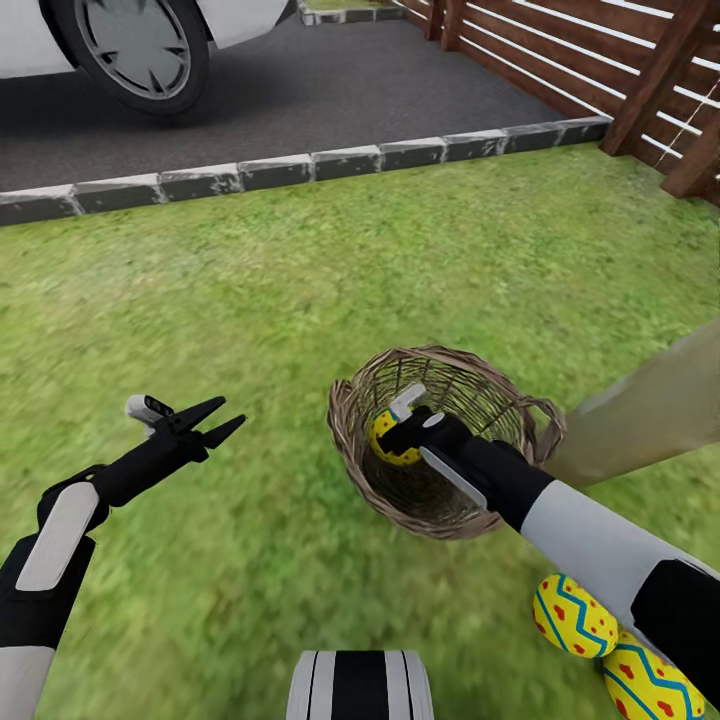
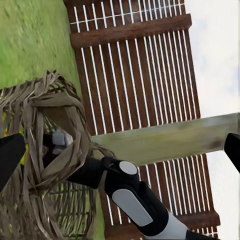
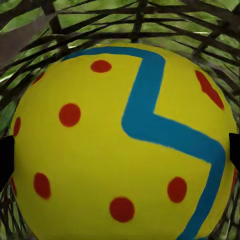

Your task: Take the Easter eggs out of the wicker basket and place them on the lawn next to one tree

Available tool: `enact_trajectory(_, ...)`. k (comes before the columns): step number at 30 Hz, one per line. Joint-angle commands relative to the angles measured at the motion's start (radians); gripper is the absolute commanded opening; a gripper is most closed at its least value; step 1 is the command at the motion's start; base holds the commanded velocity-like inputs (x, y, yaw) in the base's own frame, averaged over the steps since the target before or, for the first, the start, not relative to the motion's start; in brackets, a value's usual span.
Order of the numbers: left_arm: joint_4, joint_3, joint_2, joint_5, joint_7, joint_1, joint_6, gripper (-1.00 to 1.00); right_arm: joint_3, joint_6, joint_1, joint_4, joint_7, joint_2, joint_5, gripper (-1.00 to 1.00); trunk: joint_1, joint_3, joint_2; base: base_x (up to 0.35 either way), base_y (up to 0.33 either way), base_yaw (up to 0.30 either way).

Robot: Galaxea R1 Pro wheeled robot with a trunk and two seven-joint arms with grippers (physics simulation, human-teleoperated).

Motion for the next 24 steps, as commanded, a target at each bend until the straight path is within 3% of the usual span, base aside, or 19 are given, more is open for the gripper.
enact_trajectory(1, -0.006, 0.002, 0.002, 0.005, -0.007, 0.002, 0.009, 1.00, 0.010, -0.002, 0.005, 0.004, -0.008, 0.000, -0.007, -1.00, 0.000, -0.001, 0.000, 0.000, 0.000, 0.000)
enact_trajectory(6, -0.032, 0.020, 0.001, 0.025, -0.013, 0.010, 0.009, 1.00, 0.037, -0.015, 0.033, 0.032, -0.014, 0.010, 0.011, -1.00, 0.000, -0.001, 0.000, 0.000, 0.000, 0.000)
enact_trajectory(11, -0.040, 0.028, 0.001, 0.043, -0.013, 0.011, 0.009, 1.00, 0.037, -0.013, 0.061, 0.060, -0.016, 0.007, 0.014, -1.00, 0.000, -0.001, 0.000, 0.000, 0.000, 0.000)
enact_trajectory(15, -0.040, 0.027, 0.001, 0.043, -0.012, 0.011, 0.009, 1.00, 0.033, -0.009, 0.084, 0.060, -0.016, 0.003, 0.014, -1.00, -0.002, 0.015, 0.001, 0.000, 0.000, 0.000)
enact_trajectory(16, -0.040, 0.027, 0.001, 0.043, -0.012, 0.011, 0.009, 1.00, 0.034, -0.008, 0.116, 0.035, -0.016, 0.002, 0.014, -1.00, -0.002, 0.019, 0.001, 0.000, 0.000, 0.000)
enact_trajectory(24, -0.040, 0.025, 0.001, 0.043, -0.012, 0.011, 0.009, 1.00, 0.032, -0.008, 0.116, 0.024, -0.017, 0.000, 0.014, -1.00, -0.006, 0.050, 0.003, 0.000, 0.000, 0.000)
